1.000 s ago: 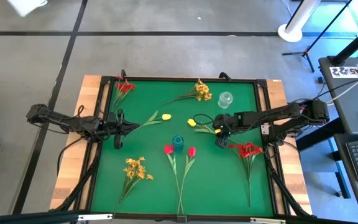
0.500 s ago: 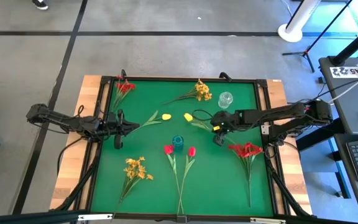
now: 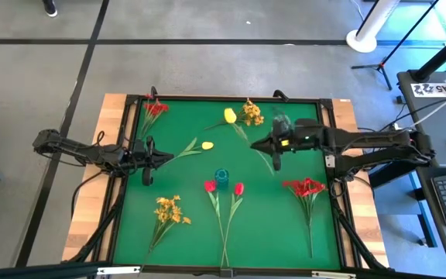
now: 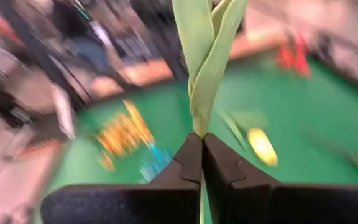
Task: Sort flowers into vase by color
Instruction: Put the yellow flower into the blue vase
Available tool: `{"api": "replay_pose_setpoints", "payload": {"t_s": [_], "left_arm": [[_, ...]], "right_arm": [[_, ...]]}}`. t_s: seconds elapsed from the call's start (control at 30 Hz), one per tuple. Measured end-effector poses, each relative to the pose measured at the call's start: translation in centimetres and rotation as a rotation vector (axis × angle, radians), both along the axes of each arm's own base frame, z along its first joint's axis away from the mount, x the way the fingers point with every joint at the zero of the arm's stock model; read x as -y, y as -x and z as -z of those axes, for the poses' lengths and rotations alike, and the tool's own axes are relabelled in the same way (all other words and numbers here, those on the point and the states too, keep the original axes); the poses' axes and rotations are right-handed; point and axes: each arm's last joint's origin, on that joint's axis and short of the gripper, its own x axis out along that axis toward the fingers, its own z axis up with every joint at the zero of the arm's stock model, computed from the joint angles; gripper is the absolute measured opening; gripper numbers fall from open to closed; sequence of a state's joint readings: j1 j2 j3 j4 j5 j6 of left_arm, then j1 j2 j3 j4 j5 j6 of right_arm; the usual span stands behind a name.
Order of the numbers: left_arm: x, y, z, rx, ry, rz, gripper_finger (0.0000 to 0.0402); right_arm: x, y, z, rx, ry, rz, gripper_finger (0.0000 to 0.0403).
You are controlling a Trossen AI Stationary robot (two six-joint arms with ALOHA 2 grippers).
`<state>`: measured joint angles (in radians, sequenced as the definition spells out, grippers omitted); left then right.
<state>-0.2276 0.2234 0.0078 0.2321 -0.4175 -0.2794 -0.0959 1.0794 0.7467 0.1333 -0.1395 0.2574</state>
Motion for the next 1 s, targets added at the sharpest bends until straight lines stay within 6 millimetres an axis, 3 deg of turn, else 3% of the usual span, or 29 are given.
{"api": "replay_pose_setpoints", "payload": {"t_s": [0.27,0.47,0.7,1.0], "left_arm": [[0.0,0.0,0.0,0.000,0.000,0.000,0.0000],[0.0,0.0,0.0,0.000,0.000,0.000,0.0000],[0.0,0.0,0.0,0.001,0.000,0.000,0.0000],[0.0,0.0,0.0,0.000,0.000,0.000,0.0000]], "right_arm": [[-3.9,-1.3,-2.9,0.430,0.187,-0.210,0.0001],[-5.8,-3.6,-1.6,0.569,0.303,-0.246,0.0001],[-5.4,-6.6,1.6,0.617,0.324,-0.217,0.0001],[-3.8,-7.4,2.2,0.677,0.347,-0.156,0.0001]]}}
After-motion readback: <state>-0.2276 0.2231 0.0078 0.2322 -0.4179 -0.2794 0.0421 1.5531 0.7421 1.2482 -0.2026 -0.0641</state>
